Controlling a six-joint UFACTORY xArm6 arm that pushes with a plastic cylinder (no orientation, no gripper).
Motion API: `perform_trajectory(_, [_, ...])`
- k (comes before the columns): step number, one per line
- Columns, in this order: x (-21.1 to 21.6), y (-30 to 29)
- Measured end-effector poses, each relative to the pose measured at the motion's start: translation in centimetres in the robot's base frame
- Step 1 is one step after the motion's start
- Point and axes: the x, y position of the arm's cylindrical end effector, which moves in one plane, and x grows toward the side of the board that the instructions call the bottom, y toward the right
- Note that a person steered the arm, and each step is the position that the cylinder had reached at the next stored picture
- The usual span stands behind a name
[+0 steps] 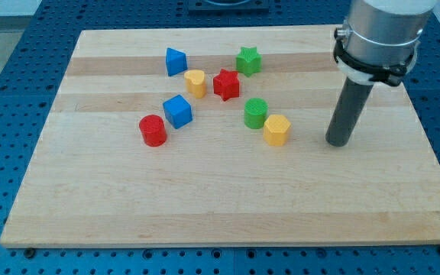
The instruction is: Move the green star slightly to the left
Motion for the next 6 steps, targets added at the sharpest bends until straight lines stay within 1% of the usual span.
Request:
perform_trajectory(2, [-9.6,-0.2])
perform_trajectory(3, [-13.5,-2.8])
perform_trajectory(5, [-15.8,-9.6])
perform_trajectory(6, [-16.2,-10.0])
